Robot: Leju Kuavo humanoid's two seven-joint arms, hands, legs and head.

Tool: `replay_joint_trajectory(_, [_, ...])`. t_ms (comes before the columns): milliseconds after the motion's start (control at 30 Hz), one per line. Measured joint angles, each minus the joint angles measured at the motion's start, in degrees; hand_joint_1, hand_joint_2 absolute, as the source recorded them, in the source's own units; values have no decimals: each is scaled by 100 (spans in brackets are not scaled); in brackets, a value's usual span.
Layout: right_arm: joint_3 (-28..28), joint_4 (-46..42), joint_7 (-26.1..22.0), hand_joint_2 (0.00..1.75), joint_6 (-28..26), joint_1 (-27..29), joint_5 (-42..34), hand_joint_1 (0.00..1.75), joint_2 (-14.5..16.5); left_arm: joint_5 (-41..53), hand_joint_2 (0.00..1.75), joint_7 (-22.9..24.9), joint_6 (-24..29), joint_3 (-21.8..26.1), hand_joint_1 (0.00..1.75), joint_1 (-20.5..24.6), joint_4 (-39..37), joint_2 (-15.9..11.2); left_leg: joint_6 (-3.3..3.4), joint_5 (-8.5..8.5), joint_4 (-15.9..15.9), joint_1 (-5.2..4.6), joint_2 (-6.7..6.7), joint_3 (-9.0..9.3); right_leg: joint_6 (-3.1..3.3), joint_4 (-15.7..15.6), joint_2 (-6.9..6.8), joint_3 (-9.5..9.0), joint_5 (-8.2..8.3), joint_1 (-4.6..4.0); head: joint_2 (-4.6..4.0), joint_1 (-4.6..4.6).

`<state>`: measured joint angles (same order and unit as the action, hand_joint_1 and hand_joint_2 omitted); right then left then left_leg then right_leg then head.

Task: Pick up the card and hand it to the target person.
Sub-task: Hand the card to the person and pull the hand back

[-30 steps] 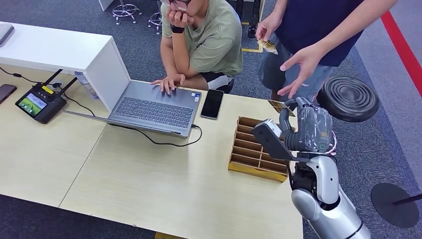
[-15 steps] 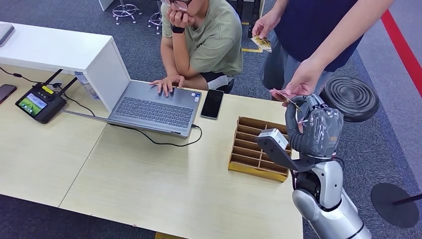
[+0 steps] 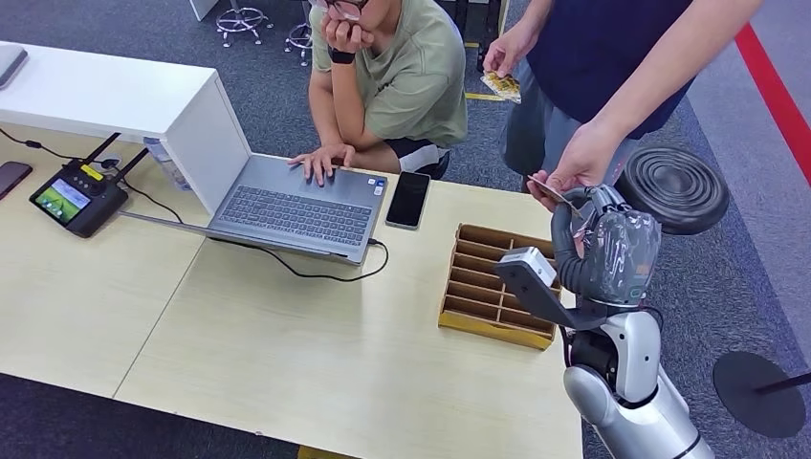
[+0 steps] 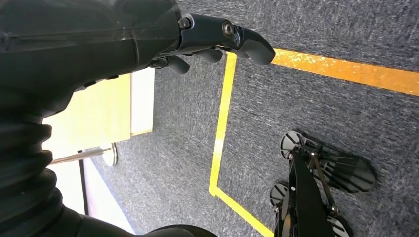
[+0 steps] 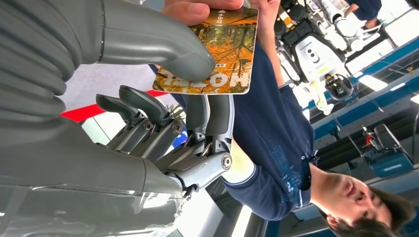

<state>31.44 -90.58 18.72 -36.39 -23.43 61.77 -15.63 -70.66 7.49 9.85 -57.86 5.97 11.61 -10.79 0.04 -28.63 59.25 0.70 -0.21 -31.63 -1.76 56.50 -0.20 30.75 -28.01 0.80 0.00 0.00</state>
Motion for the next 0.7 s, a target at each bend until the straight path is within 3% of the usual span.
replay_joint_trajectory(33, [1,3,1,175,3,1,-1,149,1,10,131,4,-9,-10,0,-1,2,-4,0,-1,1,0,0,-1,0,1,0,1,-1,0,0,0])
replay_joint_trajectory(67, [3,4,0,175,4,2,-2,128,2,11,175,7,-12,-12,0,1,3,-5,0,0,-1,1,2,0,1,-1,2,0,1,-1,0,0])
replay_joint_trajectory(100, [6,9,-2,175,3,0,-1,102,3,-6,175,15,-34,4,0,0,4,-8,-1,0,-1,1,2,0,1,-1,2,0,1,-1,0,0])
replay_joint_trajectory(167, [12,19,-4,175,1,-4,-3,30,2,-49,87,25,-73,48,0,-1,3,-12,-1,-1,0,1,2,0,1,0,2,0,0,-1,0,0])
replay_joint_trajectory(233, [13,14,-3,175,1,-2,-9,1,-2,-81,0,24,-88,81,0,-5,-5,-14,-1,-3,4,0,0,-1,-2,5,0,1,-3,0,0,0])
replay_joint_trajectory(633, [-137,-101,51,175,-97,80,-165,0,-88,-78,0,101,13,66,0,-2,-11,-23,0,-1,2,0,1,-2,0,2,1,3,0,0,0,0])
replay_joint_trajectory(700, [-205,-178,-90,175,-242,126,-647,0,-98,-103,0,109,29,87,0,-3,-12,-13,0,-1,3,0,0,-3,0,3,0,3,-1,0,0,0])
